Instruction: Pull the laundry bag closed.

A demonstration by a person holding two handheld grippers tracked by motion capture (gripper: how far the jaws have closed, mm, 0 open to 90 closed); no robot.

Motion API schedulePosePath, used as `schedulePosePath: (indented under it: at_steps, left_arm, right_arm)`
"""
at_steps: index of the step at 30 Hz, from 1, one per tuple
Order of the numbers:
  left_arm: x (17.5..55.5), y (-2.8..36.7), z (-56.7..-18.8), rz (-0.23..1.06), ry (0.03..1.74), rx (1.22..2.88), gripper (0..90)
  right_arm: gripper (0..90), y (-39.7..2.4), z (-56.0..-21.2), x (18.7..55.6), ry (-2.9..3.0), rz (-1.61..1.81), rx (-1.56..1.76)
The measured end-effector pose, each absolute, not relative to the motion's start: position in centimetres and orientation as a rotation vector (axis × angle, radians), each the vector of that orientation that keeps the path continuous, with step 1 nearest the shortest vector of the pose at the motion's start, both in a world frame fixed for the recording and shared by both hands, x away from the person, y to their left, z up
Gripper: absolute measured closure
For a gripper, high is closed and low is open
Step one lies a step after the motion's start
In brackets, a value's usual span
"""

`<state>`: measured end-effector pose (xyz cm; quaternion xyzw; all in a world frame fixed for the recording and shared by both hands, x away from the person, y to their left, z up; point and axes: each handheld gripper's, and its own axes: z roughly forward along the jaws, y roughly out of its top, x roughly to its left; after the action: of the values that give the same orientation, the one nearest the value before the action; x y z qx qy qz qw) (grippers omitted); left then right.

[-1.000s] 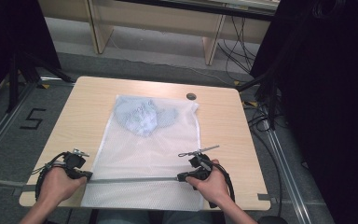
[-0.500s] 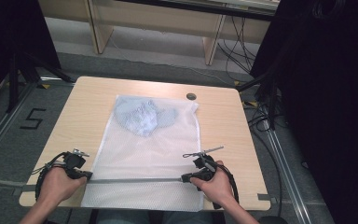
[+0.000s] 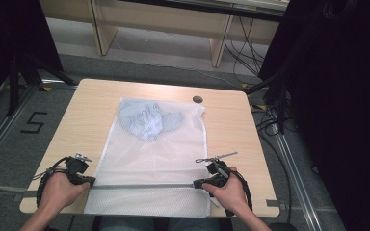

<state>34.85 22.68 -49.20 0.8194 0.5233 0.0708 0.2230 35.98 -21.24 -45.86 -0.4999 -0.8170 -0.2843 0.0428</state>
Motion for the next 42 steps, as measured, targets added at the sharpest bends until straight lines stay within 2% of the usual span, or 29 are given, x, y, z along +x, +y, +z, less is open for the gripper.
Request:
schedulePosePath:
  at_steps: [20,23,25,42]
  left_arm:
    - [34.9,22.7,-49.2,0.197,1.441,2.268,90.0]
    - [34.8,22.5,-49.3,0.227,1.465,2.24,90.0]
    - [34.9,22.7,-49.2,0.194,1.441,2.268,90.0]
    - [34.8,22.7,-49.2,0.201,1.446,2.263,90.0]
  right_arm:
    - [87.0,-23.1,-46.2,36.0,-2.487,-0.865,-1.575]
    - [87.0,-23.3,-46.2,36.0,-2.481,-0.844,-1.597]
    - [87.0,-23.5,-46.4,36.1,-2.485,-0.856,-1.583]
    - [86.8,-24.3,-47.1,36.1,-2.446,-0.827,-1.618]
